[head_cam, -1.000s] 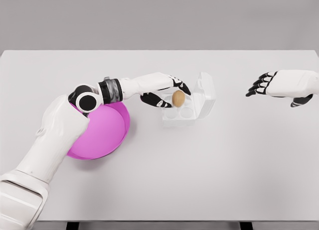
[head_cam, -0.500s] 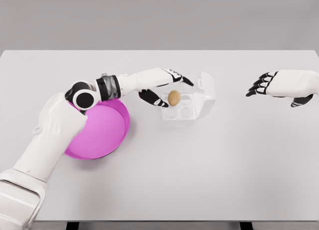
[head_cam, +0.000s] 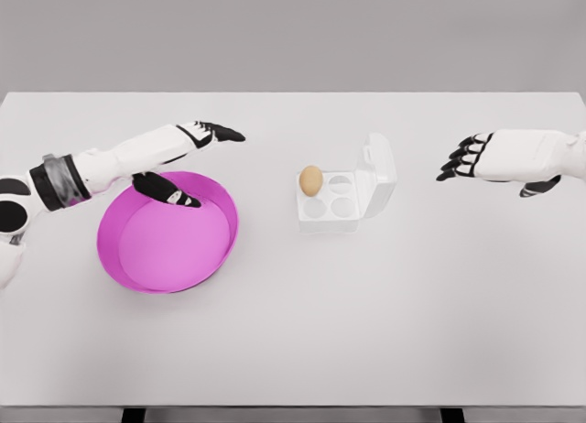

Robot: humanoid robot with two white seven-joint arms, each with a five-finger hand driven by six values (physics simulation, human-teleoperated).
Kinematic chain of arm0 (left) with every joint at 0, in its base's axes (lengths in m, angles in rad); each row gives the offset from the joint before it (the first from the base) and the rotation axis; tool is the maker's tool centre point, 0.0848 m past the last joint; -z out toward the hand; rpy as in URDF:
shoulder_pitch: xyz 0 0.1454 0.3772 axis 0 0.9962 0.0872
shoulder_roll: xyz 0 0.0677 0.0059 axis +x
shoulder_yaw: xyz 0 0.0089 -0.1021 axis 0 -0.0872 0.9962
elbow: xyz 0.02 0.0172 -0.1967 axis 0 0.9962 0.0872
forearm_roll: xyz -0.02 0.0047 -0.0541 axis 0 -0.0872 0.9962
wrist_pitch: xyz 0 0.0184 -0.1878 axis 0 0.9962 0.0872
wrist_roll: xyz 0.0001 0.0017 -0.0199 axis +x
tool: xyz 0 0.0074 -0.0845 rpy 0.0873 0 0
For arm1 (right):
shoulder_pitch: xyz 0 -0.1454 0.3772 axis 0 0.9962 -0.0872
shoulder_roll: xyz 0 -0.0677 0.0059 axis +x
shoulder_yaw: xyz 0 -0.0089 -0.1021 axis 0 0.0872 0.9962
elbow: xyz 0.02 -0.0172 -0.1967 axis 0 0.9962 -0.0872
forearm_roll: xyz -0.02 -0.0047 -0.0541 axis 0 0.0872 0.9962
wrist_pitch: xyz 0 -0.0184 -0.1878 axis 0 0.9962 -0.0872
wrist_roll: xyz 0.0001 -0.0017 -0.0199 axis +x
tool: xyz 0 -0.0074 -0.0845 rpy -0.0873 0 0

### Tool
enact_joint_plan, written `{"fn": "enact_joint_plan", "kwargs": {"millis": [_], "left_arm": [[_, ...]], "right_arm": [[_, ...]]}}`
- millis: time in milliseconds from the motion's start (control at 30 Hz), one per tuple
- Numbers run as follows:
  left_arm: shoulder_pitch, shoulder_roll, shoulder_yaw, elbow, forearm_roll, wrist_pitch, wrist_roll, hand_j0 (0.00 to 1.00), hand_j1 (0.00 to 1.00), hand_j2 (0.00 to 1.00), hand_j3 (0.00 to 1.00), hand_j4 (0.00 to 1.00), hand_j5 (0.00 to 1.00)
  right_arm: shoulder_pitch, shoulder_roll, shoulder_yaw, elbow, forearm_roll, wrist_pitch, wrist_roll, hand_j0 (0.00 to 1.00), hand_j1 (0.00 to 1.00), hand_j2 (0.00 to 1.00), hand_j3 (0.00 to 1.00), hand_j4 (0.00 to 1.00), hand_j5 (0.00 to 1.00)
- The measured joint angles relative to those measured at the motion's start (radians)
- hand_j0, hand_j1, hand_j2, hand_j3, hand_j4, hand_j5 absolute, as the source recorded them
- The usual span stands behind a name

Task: Pack egg into the box and close the box lid

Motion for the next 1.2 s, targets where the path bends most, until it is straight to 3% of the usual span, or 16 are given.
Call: {"fn": "enact_joint_plan", "kwargs": {"millis": [133,300,533,1200], "left_arm": [[0.100,0.065,0.128,-0.078,0.066,0.001,0.000,1.00,1.00,1.00,1.00,1.00,1.00],[0.210,0.069,0.231,-0.094,0.098,0.001,0.000,1.00,1.00,1.00,1.00,1.00,1.00],[0.212,0.066,0.287,-0.070,0.107,0.002,0.000,1.00,1.00,1.00,1.00,1.00,1.00],[0.206,0.075,0.297,-0.028,0.105,0.002,0.000,1.00,1.00,1.00,1.00,1.00,1.00]], "right_arm": [[-0.012,0.011,0.000,-0.026,0.000,0.000,0.000,1.00,1.00,1.00,1.00,1.00,1.00],[-0.015,0.024,0.000,-0.045,-0.001,0.000,0.000,1.00,1.00,1.00,1.00,1.00,1.00],[-0.018,0.034,0.000,-0.061,-0.001,0.000,0.000,1.00,1.00,1.00,1.00,1.00,1.00],[-0.067,0.103,0.001,-0.118,0.000,0.000,0.001,1.00,1.00,1.00,1.00,1.00,1.00]]}}
